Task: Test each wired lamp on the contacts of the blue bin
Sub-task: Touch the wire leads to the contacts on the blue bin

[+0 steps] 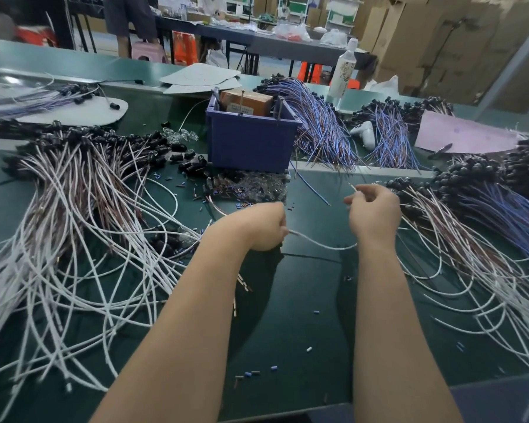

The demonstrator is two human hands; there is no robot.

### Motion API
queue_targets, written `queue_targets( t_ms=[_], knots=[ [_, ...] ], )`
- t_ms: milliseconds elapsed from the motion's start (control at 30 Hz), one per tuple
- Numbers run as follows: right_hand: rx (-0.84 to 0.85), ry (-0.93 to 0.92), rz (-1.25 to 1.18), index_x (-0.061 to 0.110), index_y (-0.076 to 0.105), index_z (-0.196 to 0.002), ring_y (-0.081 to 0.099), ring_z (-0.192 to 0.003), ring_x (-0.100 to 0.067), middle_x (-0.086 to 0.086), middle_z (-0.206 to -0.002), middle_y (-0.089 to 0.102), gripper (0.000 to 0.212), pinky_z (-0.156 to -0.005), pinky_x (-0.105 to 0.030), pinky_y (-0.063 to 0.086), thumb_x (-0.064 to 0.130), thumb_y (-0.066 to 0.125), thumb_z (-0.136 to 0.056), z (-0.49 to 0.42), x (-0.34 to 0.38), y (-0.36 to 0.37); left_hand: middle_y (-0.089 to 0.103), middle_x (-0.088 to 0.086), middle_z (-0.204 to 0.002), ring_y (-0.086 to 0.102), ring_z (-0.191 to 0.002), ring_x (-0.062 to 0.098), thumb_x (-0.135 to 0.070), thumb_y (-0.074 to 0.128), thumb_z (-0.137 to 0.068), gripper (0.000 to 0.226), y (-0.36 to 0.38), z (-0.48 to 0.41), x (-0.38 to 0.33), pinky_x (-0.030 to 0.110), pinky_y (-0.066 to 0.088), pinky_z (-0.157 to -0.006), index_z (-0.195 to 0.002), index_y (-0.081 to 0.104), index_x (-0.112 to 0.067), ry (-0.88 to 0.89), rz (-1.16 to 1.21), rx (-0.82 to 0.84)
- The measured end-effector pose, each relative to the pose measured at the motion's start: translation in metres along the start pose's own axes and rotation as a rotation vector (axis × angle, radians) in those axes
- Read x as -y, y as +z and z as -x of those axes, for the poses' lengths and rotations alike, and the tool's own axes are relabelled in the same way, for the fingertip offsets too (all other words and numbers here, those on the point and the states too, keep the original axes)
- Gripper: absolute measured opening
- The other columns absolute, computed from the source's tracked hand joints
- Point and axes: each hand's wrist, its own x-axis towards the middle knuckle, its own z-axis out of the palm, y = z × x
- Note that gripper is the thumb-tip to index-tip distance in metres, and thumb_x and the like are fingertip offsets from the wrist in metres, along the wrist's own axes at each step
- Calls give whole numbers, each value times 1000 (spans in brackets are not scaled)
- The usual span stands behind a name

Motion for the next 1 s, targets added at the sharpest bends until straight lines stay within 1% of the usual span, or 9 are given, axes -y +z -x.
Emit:
queue_targets(
  t_ms=[100,267,333,433,567,667,767,867,1000],
  knots=[
    [-4,42,-152,11,60,-94,64,-72,-20,-6,-78,67,11,-82,-35,51,11,48,-95,-4,-2,1,66,-5,-86,56,-89,18,-20,45,-99,6,-1,-7,5,31,42,-78,-94,46,-16,30,207,-155],
    [63,194,-316,3,61,-115,46,-57,-8,0,-68,53,27,-58,-21,40,5,40,-97,-21,3,7,63,-7,-73,54,-66,10,-19,54,-94,14,-9,-20,8,18,46,-60,-80,53,-20,-23,638,-407],
    [112,244,-407,5,57,-118,43,-53,-7,-2,-69,52,34,-49,-17,39,-5,33,-96,-25,11,11,62,-4,-68,50,-58,8,-21,52,-96,21,-14,-26,11,20,43,-55,-76,57,-17,-125,894,-430],
    [104,234,-587,9,51,-101,49,-49,-6,-5,-73,56,25,-47,-13,44,-4,30,-99,-30,29,18,59,-2,-70,45,-56,8,-18,53,-97,19,-21,-30,19,18,38,-52,-79,59,-13,-196,1087,-373],
    [27,198,-664,13,40,-99,49,-39,-3,-3,-76,64,11,-44,-16,44,6,33,-102,-37,44,28,63,-3,-81,54,-70,10,-27,57,-94,16,-27,-34,27,23,42,-66,-97,66,-14,-128,608,-292],
    [-16,149,-602,17,45,-98,47,-44,-5,2,-72,63,10,-47,-18,40,9,39,-101,-41,45,36,61,-6,-86,55,-78,11,-31,63,-90,12,-32,-33,28,24,40,-77,-96,67,-21,-131,258,-108],
    [-92,164,-600,22,50,-91,48,-62,-9,2,-73,59,15,-58,-23,38,11,45,-99,-45,38,42,59,-11,-86,56,-82,11,-37,68,-85,12,-35,-31,30,26,41,-78,-91,64,-28,-156,92,45],
    [-167,226,-718,23,50,-85,48,-61,-7,1,-75,55,20,-54,-19,35,9,46,-98,-46,30,45,56,-16,-87,56,-89,12,-42,68,-83,14,-35,-30,30,25,38,-78,-92,60,-34,-154,2,120],
    [-242,244,-800,23,51,-84,43,-58,-9,1,-66,51,21,-56,-22,33,7,45,-97,-46,25,48,58,-7,-107,58,-105,19,-39,70,-82,24,-32,-32,28,29,40,-81,-101,63,-27,-188,-36,112]
  ],
)
